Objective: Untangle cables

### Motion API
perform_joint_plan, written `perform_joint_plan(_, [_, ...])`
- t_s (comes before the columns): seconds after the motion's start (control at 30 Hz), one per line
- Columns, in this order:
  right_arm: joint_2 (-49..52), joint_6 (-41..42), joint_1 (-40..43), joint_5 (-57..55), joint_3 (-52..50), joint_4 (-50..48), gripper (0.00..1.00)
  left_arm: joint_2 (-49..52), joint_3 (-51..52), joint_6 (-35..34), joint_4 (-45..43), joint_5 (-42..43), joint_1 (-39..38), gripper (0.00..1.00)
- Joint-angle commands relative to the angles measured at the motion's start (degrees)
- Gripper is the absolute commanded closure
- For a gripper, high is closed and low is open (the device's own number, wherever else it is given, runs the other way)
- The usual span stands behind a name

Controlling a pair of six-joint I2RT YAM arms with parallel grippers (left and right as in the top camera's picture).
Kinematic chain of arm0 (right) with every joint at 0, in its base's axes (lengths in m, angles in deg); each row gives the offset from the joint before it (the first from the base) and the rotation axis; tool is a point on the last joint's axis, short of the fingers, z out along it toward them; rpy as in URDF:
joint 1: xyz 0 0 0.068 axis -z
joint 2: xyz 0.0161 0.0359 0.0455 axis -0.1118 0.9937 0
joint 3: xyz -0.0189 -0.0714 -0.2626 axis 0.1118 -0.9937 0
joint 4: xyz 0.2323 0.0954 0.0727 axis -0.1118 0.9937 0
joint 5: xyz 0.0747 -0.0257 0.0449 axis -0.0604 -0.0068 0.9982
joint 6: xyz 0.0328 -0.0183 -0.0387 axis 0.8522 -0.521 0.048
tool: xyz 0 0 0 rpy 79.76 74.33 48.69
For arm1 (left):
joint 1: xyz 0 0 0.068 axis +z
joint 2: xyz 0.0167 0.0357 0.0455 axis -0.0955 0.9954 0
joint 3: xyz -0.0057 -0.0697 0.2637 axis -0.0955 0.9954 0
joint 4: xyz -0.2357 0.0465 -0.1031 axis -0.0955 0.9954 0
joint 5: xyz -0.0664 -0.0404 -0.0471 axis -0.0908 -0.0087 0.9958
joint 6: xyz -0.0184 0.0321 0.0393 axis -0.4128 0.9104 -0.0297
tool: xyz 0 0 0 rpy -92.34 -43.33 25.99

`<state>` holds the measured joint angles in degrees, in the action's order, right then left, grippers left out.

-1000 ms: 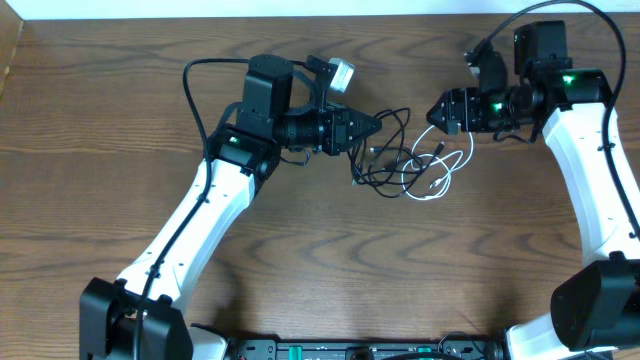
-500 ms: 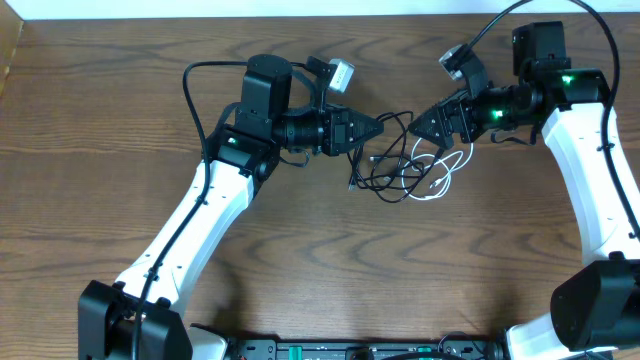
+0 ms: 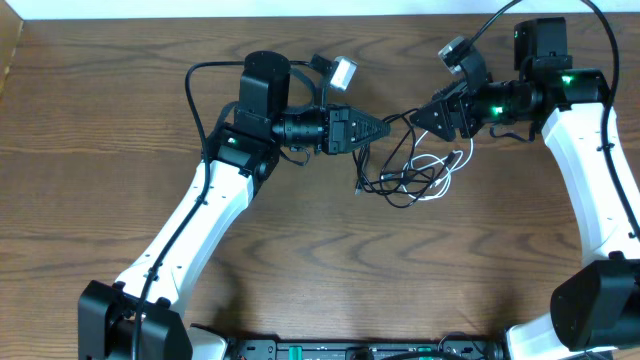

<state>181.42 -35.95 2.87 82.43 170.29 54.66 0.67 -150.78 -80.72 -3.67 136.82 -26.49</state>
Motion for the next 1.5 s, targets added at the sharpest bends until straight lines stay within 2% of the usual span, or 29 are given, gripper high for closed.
perform_joint_plan(0.0, [0.17,-0.07,-0.33,1.51,0.11,-0.35,0.3,-1.29,0.13,-1.86,-0.33,3.13,0.02,0.93])
perform_joint_plan(0.4, [0.17,-0.13,-1.6,10.21,0.11,-3.43,0.21,-1.29,0.13,-3.28,-0.57,3.82,0.02,0.92])
perform_joint_plan(0.7, [0.17,-0.13,-4.74,6.25,0.07,-5.33,0.33,-1.29,0.13,-11.45,-9.07,8.83,0.04,0.92])
perform_joint_plan(0.77, [0.17,-0.13,-5.25,6.21,0.09,-5.64,0.42,-1.29,0.13,-13.2,-10.75,8.9,0.04,0.92])
perform_joint_plan(0.87, [0.17,-0.13,-5.44,6.19,0.09,-5.77,0.84,-1.29,0.13,-13.18,-10.88,8.81,0.04,0.92])
perform_joint_plan(0.9, [0.2,-0.13,-5.44,5.9,0.09,-5.77,0.96,-1.29,0.13,-13.18,-10.88,8.81,0.04,0.92])
perform_joint_plan(0.93, [0.17,-0.13,-5.42,5.29,0.09,-5.77,0.99,-1.29,0.13,-13.18,-10.88,8.81,0.04,0.93])
perform_joint_plan(1.3, [0.17,-0.07,-3.93,1.66,0.07,-3.63,0.99,-1.27,0.13,-11.21,-10.86,8.28,0.04,0.92])
perform_joint_plan(1.47, [0.17,6.19,-2.4,-6.08,0.07,-3.5,0.99,-1.27,0.13,-8.57,-10.82,8.15,0.04,0.93])
